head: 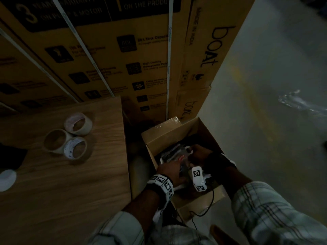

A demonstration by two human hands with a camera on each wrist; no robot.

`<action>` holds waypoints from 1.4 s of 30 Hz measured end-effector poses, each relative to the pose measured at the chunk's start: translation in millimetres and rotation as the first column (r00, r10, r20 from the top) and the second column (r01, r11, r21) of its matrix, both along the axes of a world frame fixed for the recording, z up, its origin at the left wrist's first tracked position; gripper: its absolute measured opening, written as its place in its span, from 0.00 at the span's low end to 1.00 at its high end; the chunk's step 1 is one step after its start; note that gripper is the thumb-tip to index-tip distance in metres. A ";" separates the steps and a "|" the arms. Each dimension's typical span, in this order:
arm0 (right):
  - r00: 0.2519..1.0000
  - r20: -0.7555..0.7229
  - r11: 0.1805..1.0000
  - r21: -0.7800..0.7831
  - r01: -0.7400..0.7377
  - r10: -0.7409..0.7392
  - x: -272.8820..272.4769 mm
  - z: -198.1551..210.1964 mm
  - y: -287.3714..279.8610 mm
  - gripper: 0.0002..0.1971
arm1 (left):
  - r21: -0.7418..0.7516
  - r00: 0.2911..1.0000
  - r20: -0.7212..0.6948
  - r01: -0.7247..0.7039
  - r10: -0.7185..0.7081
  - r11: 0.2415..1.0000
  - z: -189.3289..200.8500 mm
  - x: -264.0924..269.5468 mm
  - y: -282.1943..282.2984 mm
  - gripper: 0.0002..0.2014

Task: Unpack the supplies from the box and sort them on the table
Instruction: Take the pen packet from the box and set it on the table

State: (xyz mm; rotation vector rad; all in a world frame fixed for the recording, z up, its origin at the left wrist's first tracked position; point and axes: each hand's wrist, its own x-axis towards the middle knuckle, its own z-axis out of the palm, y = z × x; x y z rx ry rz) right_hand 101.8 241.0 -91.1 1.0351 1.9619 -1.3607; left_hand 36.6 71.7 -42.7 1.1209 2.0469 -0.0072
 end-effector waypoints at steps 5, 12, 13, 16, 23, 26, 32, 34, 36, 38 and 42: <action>0.985 -0.154 0.994 -0.091 0.063 -0.077 -11.7 69.5 -8.5 0.09 | 0.124 0.996 -0.072 -0.045 0.054 0.991 29.6 -12.8 5.0 0.22; 0.898 -0.429 0.994 -0.003 0.105 -0.096 -18.3 125.0 -8.7 0.09 | 0.300 0.969 -0.095 -0.190 0.228 0.935 69.5 -38.0 -4.8 0.10; 0.888 -0.456 0.997 0.025 0.077 -0.057 -19.0 129.1 -6.0 0.11 | 0.340 0.963 -0.081 -0.217 0.259 0.915 76.7 -41.9 -6.8 0.11; 0.871 -0.478 0.989 0.144 -0.046 0.110 -18.5 147.0 -3.2 0.07 | 0.441 0.944 -0.059 -0.267 0.325 0.857 98.4 -53.4 -14.0 0.11; 0.696 -0.626 0.860 0.511 0.022 0.353 -31.8 173.5 -31.5 0.08 | 0.665 0.905 0.002 -0.318 0.425 0.675 131.6 -66.1 -44.6 0.08; 0.637 -0.660 0.826 0.560 0.064 0.398 -38.7 201.9 -60.5 0.06 | 0.716 0.887 0.079 -0.368 0.455 0.593 142.5 -69.4 -70.3 0.06; 0.542 -0.609 0.708 0.705 0.034 0.580 -49.3 243.7 -139.8 0.03 | 0.733 0.870 0.155 -0.419 0.468 0.536 149.1 -69.9 -166.8 0.10; 0.500 -0.609 0.692 0.722 0.026 0.616 -51.5 252.2 -177.2 0.03 | 0.760 0.859 0.148 -0.416 0.490 0.500 149.1 -66.8 -207.3 0.09; 0.478 -0.600 0.679 0.734 0.009 0.641 -51.7 258.1 -217.1 0.04 | 0.775 0.844 0.171 -0.433 0.508 0.459 149.7 -61.9 -247.3 0.11; 0.466 -0.591 0.668 0.744 -0.001 0.658 -52.3 262.4 -254.6 0.04 | 0.790 0.824 0.205 -0.458 0.528 0.409 151.3 -56.5 -283.9 0.12; 0.434 -0.598 0.670 0.742 -0.016 0.673 -51.4 272.6 -323.7 0.03 | 0.806 0.782 0.220 -0.483 0.584 0.342 149.7 -49.1 -348.5 0.16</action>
